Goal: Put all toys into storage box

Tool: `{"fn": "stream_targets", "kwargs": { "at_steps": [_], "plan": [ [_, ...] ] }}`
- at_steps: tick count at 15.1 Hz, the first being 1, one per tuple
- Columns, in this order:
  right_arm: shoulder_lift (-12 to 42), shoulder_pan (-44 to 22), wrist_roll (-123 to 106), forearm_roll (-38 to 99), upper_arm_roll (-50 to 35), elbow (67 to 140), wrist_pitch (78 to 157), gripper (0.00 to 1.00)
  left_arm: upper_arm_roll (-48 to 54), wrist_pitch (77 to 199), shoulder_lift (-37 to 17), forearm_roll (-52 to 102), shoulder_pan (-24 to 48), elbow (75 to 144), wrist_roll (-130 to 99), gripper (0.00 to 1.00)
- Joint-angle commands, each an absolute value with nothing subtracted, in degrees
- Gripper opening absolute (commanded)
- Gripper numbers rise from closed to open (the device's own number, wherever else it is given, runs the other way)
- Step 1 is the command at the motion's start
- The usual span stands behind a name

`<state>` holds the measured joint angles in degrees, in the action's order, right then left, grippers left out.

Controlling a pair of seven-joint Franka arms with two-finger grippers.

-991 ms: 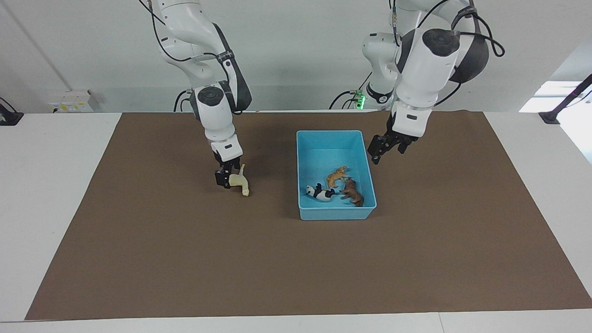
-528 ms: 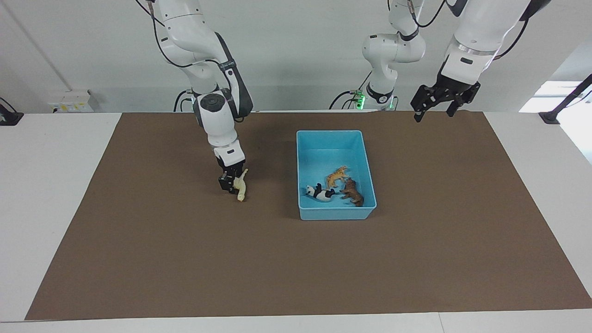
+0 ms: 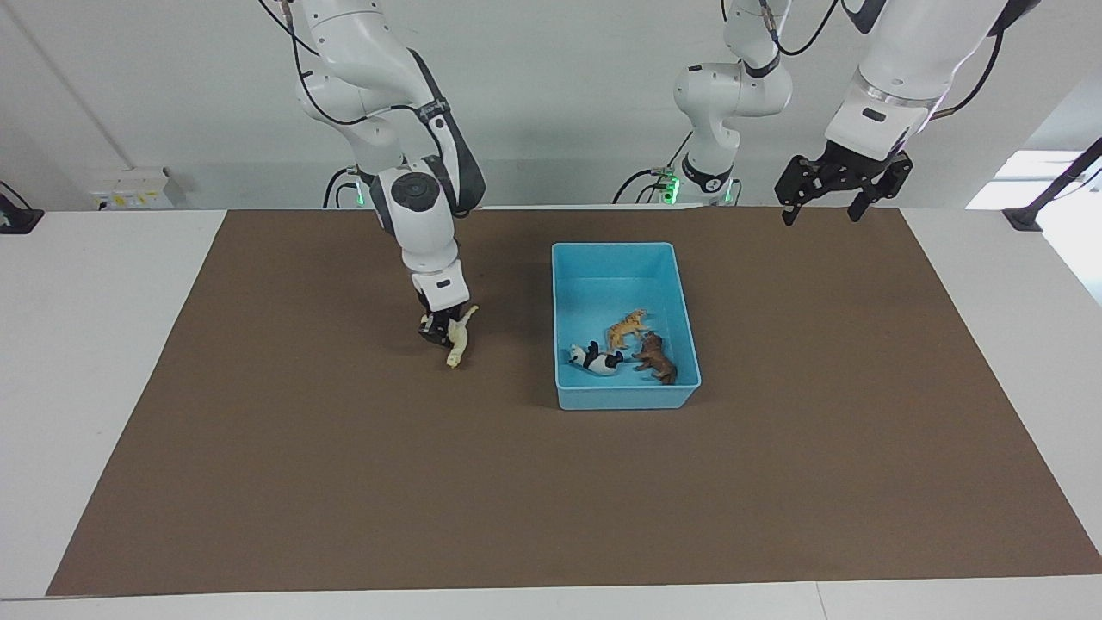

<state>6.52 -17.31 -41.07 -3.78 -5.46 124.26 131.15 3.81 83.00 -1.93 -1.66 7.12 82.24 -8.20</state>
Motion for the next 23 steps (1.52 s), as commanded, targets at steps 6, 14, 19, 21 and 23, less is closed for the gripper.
{"fn": "stream_targets", "kwargs": {
  "at_steps": [6,14,19,21,23],
  "plan": [
    [16.6,-30.4,-6.0,-3.4,-5.7,86.1,104.4,0.0,2.9,79.5,-2.6,-0.2,6.4,80.0,-5.1,1.0],
    [27.6,-37.7,24.5,-2.4,-5.6,82.8,113.7,0.0,1.4,80.6,0.7,-0.3,7.2,84.5,-5.2,1.0],
    [27.5,-38.4,36.3,-1.7,-5.6,82.4,112.9,1.0,1.3,80.7,1.9,-0.3,6.8,86.8,-5.4,1.0],
    [26.9,-37.9,37.4,-1.8,-5.5,81.8,110.6,1.0,1.2,80.7,1.9,-0.3,6.6,86.8,-5.5,1.0],
    [23.9,-36.4,37.4,-1.8,-5.0,81.8,108.5,1.0,1.2,80.8,1.9,-0.3,6.6,86.8,-5.4,1.0]
  ]
}}
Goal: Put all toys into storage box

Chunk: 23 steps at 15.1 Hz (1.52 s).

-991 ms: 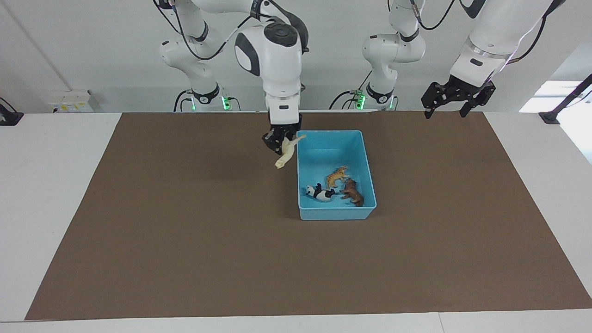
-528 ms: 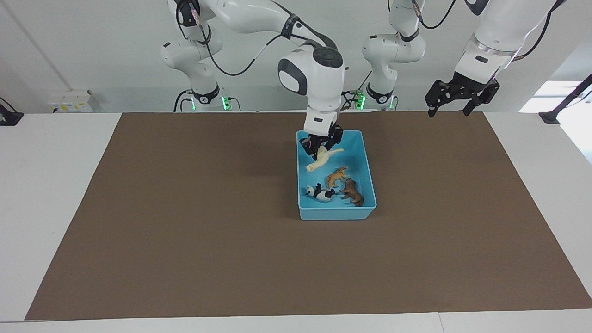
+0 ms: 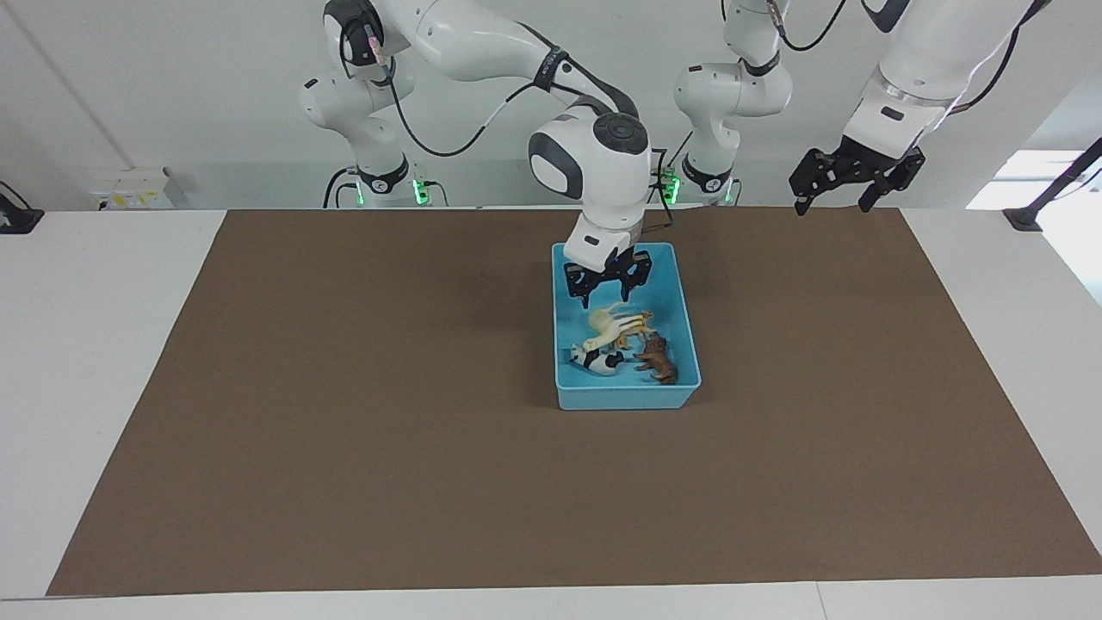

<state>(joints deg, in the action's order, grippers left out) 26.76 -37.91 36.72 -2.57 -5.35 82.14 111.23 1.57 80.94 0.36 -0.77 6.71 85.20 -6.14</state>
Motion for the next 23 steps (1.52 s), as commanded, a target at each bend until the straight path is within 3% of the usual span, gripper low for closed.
{"fn": "stream_targets", "kwargs": {
  "at_steps": [1,6,9,11,18,23],
  "plan": [
    [21.6,-34.4,37.2,-1.8,-4.6,81.9,106.1,1.0,1.2,80.5,1.9,-0.3,6.6,86.9,-5.5,1.0],
    [12.6,-18.1,23.3,-2.5,-4.5,82.6,100.5,1.0,1.2,80.6,1.9,-0.3,6.6,86.9,-5.5,1.0],
    [10.1,-4.6,11.1,-2.1,-4.6,82.6,100.5,1.0,1.2,80.6,1.9,-0.4,6.6,86.9,-5.5,1.0],
    [8.7,1.0,5.4,-1.8,-4.6,82.7,99.8,1.0,1.2,80.6,1.9,-0.3,6.6,86.9,-5.5,1.0],
    [4.6,8.9,3.3,-1.1,-4.6,81.9,86.2,1.0,1.1,81.9,1.9,-0.4,6.2,87.0,-5.3,1.0],
    [0.0,9.6,3.1,1.2,-3.3,81.8,75.0,1.0,1.2,92.6,4.8,-0.4,4.1,97.1,-5.1,1.0]
  ]
}}
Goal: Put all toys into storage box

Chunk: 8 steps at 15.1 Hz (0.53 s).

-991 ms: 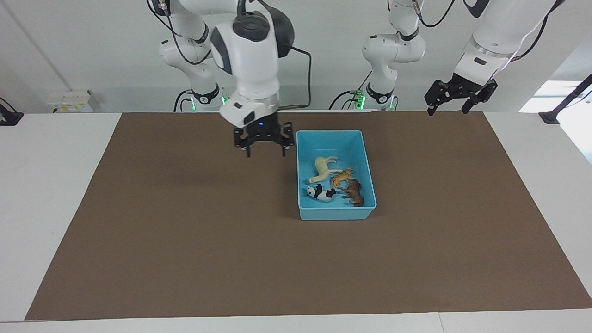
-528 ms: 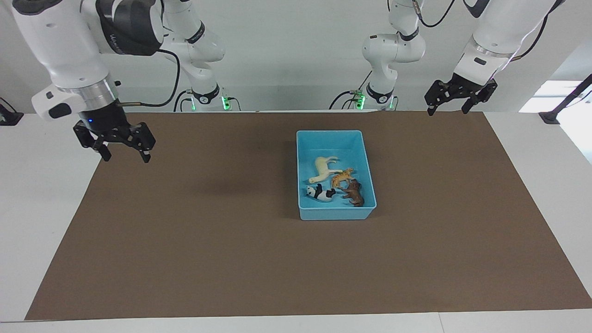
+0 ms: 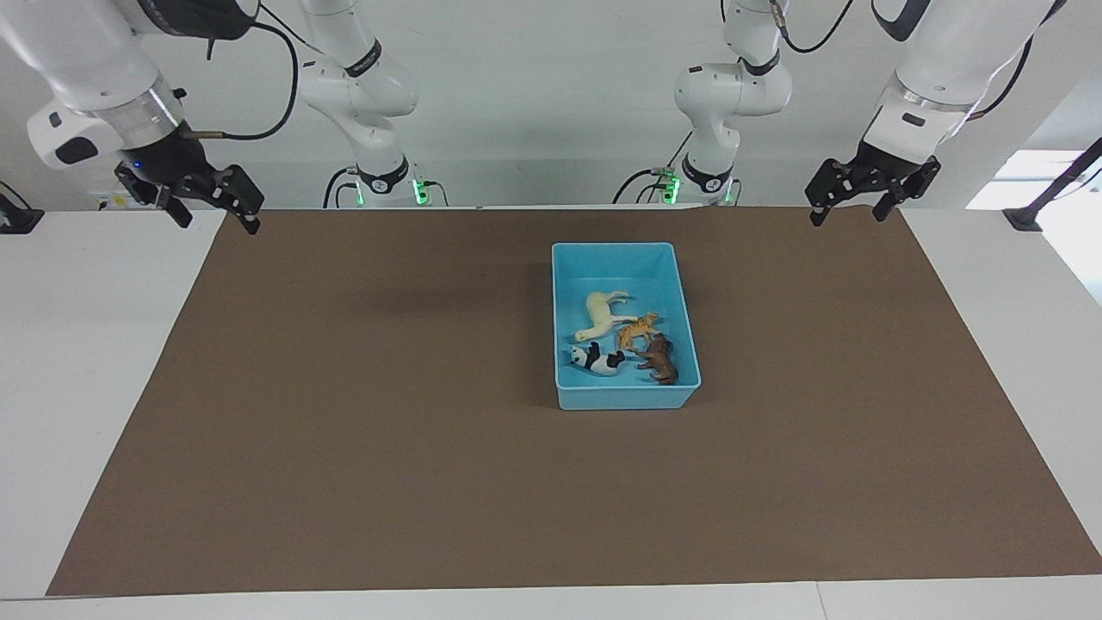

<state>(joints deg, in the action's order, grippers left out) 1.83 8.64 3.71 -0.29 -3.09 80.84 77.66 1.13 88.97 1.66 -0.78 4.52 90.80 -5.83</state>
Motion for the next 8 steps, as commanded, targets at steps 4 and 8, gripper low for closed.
{"fn": "stream_targets", "kwargs": {
  "at_steps": [4,8],
  "plan": [
    [-2.0,9.8,-2.6,-1.2,-2.9,86.3,78.8,1.0,1.2,93.0,2.7,-0.3,4.0,96.7,-5.1,1.0],
    [-2.3,10.3,-2.6,-1.2,-2.9,87.8,81.8,1.0,1.1,91.5,-0.3,-0.2,3.5,93.9,-4.9,1.0]
  ]
}}
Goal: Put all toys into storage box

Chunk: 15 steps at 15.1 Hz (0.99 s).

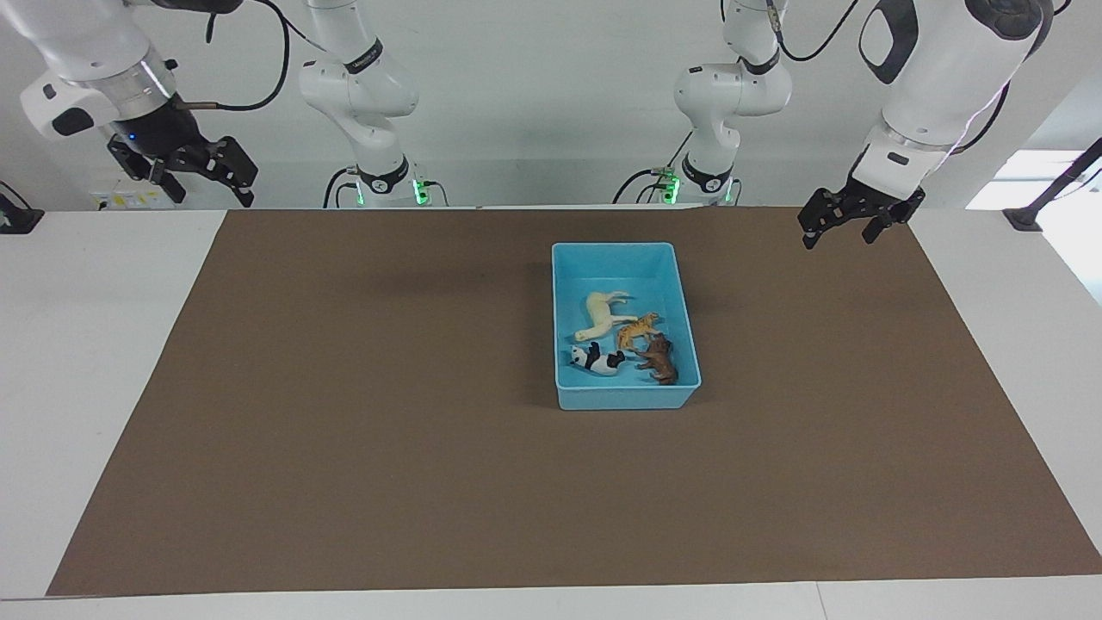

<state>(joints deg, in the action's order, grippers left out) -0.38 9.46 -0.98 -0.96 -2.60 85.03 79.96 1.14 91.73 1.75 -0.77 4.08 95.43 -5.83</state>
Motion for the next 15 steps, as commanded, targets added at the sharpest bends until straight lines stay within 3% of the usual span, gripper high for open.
{"fn": "stream_targets", "kwargs": {
  "at_steps": [1,6,15],
  "plan": [
    [-2.4,10.3,-2.5,-1.2,-2.9,88.2,82.2,1.0,1.1,91.7,-0.3,-0.2,3.4,94.3,-4.6,1.0],
    [-2.5,10.5,-1.2,-1.2,-2.9,92.0,89.2,1.0,1.1,92.9,0.1,-0.2,2.3,95.4,-3.5,1.0],
    [-2.2,11.1,-0.4,1.1,-3.1,92.4,89.5,1.0,1.1,92.1,1.8,-0.2,2.4,95.4,-4.0,1.0]
  ]
}}
